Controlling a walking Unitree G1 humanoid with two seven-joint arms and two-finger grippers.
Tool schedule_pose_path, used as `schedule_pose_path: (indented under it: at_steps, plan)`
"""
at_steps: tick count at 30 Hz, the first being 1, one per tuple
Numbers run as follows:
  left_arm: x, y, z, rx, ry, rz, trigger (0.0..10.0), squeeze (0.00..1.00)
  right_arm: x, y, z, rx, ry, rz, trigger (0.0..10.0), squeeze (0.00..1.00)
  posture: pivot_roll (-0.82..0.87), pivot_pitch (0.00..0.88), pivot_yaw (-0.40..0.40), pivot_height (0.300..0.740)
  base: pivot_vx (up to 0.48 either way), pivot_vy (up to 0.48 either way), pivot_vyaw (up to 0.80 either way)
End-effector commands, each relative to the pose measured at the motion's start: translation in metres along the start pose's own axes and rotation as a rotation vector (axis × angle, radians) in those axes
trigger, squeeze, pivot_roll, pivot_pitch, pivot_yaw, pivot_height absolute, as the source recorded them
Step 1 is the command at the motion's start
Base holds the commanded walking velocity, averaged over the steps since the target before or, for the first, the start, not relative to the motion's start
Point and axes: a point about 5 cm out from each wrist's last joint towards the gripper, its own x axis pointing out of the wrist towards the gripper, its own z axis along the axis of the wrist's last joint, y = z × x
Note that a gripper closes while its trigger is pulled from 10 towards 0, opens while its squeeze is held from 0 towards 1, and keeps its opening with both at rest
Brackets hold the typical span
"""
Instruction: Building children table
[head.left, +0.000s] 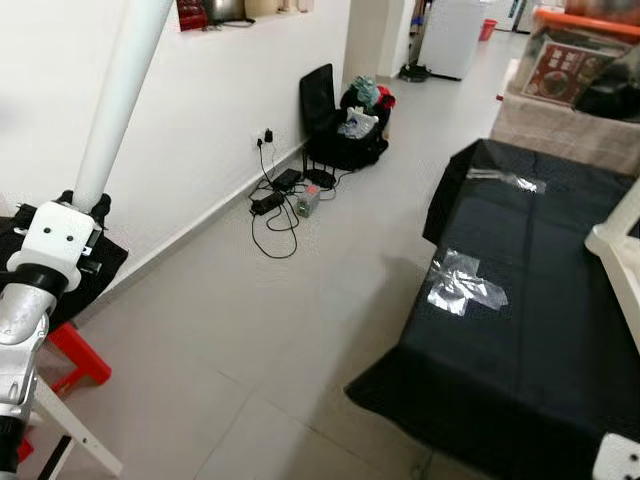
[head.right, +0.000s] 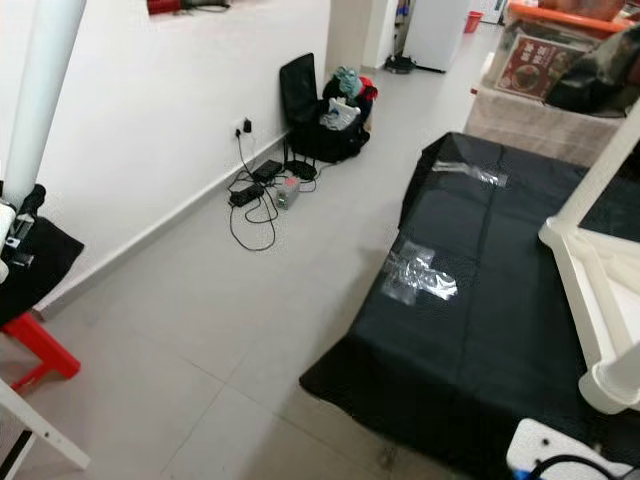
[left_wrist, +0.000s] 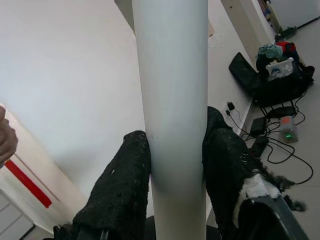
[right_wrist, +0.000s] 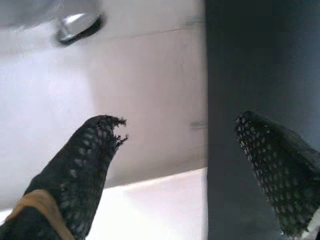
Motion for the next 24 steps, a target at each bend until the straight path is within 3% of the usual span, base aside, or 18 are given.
schedule_pose_path:
  at_steps: [1,5,7,8,10,11,12,13,14,16,18,24]
  plan:
    - [0.000,-0.003,-0.001,-0.027,0.002,0.001,10.0,0.00,-0.001,0.004,0.003,-0.086,-0.001,0.050,10.0,0.00,-0.07,0.000,-0.110,0.740,0.000,0.000,0.00]
    - [0.000,-0.002,-0.001,-0.032,0.000,0.007,10.0,0.00,-0.004,-0.005,0.019,-0.109,-0.080,0.043,10.0,0.00,-0.06,0.000,-0.117,0.740,0.000,0.000,0.00]
    - [0.000,-0.001,-0.001,-0.038,-0.004,0.015,10.0,0.00,-0.008,-0.032,0.054,-0.010,-0.298,-0.109,10.0,0.00,-0.05,0.000,-0.117,0.740,0.000,0.000,0.00]
    - [0.000,-0.001,-0.001,-0.038,-0.004,0.015,10.0,0.00,-0.008,-0.032,0.054,-0.010,-0.298,-0.109,10.0,0.00,-0.05,0.000,-0.117,0.740,0.000,0.000,0.00]
    - [0.001,-0.004,0.001,-0.045,-0.013,0.005,10.0,0.00,-0.015,-0.048,0.091,0.088,-0.554,-0.203,10.0,0.00,-0.04,0.000,-0.113,0.740,0.000,0.000,0.00]
    - [0.001,-0.004,0.001,-0.045,-0.013,0.005,10.0,0.00,-0.015,-0.048,0.091,0.088,-0.554,-0.203,10.0,0.00,-0.04,0.000,-0.113,0.740,0.000,0.000,0.00]
    - [0.001,-0.005,0.001,-0.047,-0.016,-0.001,10.0,0.00,-0.019,-0.050,0.104,0.121,-0.647,-0.212,10.0,0.00,-0.04,0.000,-0.113,0.740,0.000,0.000,0.00]
    - [0.002,-0.006,0.002,-0.052,-0.020,-0.006,10.0,0.00,-0.022,-0.051,0.118,0.175,-0.760,-0.204,10.0,0.00,-0.03,0.000,-0.115,0.740,0.000,0.000,0.00]
    - [0.002,-0.006,0.002,-0.052,-0.020,-0.006,10.0,0.00,-0.022,-0.051,0.118,0.175,-0.760,-0.204,10.0,0.00,-0.03,0.000,-0.115,0.740,0.000,0.000,0.00]
    - [0.004,-0.010,0.003,-0.067,-0.028,-0.038,10.0,0.00,-0.024,-0.047,0.143,0.305,-0.985,-0.123,10.0,0.00,-0.01,0.000,-0.111,0.740,0.000,0.000,0.00]
    - [0.005,-0.016,0.003,-0.080,-0.028,-0.086,10.0,0.00,-0.023,-0.044,0.157,0.381,-1.107,-0.043,10.0,0.00,-0.01,0.000,-0.111,0.740,0.000,0.000,0.00]
    - [0.006,-0.034,-0.006,-0.124,0.020,-0.215,10.0,0.00,-0.019,-0.041,0.174,0.499,-1.229,0.067,10.0,0.00,0.00,0.000,-0.106,0.740,0.000,0.000,0.00]
